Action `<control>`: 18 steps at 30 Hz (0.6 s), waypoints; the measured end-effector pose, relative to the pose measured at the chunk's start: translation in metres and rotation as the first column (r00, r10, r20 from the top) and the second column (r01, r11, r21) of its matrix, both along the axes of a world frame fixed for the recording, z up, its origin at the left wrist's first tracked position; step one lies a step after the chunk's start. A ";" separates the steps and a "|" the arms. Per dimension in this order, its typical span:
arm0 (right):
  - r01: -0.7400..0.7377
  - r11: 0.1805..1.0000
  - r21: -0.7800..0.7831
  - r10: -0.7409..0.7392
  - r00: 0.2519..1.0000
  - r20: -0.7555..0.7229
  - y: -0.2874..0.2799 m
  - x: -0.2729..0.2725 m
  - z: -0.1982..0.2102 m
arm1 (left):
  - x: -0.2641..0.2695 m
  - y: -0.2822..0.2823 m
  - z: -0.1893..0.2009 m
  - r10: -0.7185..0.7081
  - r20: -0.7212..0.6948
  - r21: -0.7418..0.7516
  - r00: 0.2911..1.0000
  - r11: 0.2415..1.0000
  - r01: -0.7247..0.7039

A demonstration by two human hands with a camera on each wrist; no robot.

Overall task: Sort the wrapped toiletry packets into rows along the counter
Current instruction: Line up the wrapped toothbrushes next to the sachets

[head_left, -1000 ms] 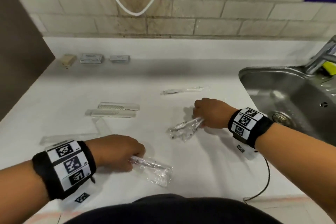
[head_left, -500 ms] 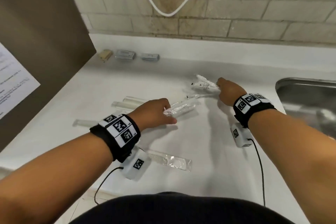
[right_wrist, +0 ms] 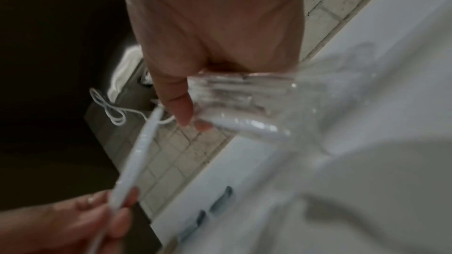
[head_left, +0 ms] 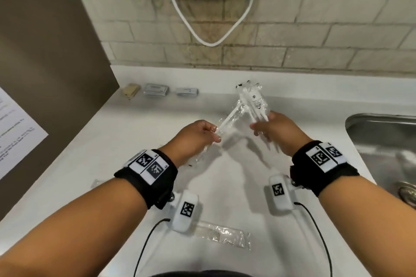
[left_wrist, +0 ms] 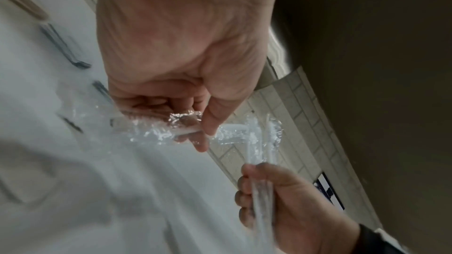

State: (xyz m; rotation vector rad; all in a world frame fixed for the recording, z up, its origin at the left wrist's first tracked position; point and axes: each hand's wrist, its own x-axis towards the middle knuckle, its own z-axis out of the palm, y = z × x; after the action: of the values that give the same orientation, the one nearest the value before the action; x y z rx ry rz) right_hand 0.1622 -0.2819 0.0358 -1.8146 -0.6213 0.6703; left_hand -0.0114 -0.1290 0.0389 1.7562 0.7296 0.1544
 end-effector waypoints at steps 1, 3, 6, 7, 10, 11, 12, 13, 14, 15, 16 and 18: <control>0.049 0.995 0.091 -0.042 0.996 -0.078 0.003 -0.002 0.006 | 0.004 0.004 0.003 -0.018 0.013 0.026 1.000 0.999 0.018; 0.149 0.966 0.210 -0.102 0.970 -0.219 0.008 -0.004 0.014 | 0.008 0.009 0.009 -0.061 0.025 0.203 0.998 0.978 0.055; 0.194 0.946 0.261 -0.094 0.931 -0.353 0.014 -0.007 0.023 | 0.015 0.019 0.019 -0.134 0.149 0.469 0.980 0.882 0.049; 0.168 0.952 0.254 -0.060 0.921 -0.385 0.015 -0.012 0.025 | 0.017 0.021 0.019 -0.161 0.213 0.519 0.964 0.854 0.028; 0.060 0.961 0.271 0.086 0.865 -0.495 0.020 -0.027 0.023 | 0.025 0.023 0.012 -0.167 0.362 0.563 0.917 0.823 -0.073; 0.037 0.952 0.304 0.135 0.841 -0.525 0.024 -0.031 0.021 | 0.029 0.024 0.008 -0.158 0.400 0.563 0.903 0.820 -0.106; 0.024 0.939 0.342 0.179 0.817 -0.549 0.028 -0.035 0.019 | 0.031 0.023 0.003 -0.152 0.440 0.562 0.885 0.815 -0.140; 0.020 0.928 0.372 0.208 0.801 -0.561 0.033 -0.037 0.015 | 0.034 0.024 -0.002 -0.147 0.477 0.558 0.867 0.813 -0.169; 0.017 0.921 0.390 0.222 0.798 -0.560 0.039 -0.038 0.011 | 0.037 0.025 -0.006 -0.148 0.502 0.550 0.852 0.815 -0.182; 0.023 0.920 0.392 0.214 0.808 -0.549 0.044 -0.039 0.007 | 0.039 0.026 -0.011 -0.151 0.514 0.544 0.844 0.818 -0.186; 0.030 0.922 0.386 0.199 0.818 -0.540 0.051 -0.038 0.003 | 0.043 0.028 -0.015 -0.151 0.512 0.538 0.846 0.824 -0.179; 0.043 0.934 0.354 0.162 0.834 -0.527 0.064 -0.032 -0.005 | 0.046 0.032 -0.021 -0.142 0.449 0.517 0.882 0.846 -0.127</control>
State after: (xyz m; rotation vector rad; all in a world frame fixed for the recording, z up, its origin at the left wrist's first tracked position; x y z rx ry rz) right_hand 0.1302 -0.2178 0.0310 -1.1859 -0.3745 1.0064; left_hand 0.0342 -0.0967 0.0179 2.1287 0.3233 0.8265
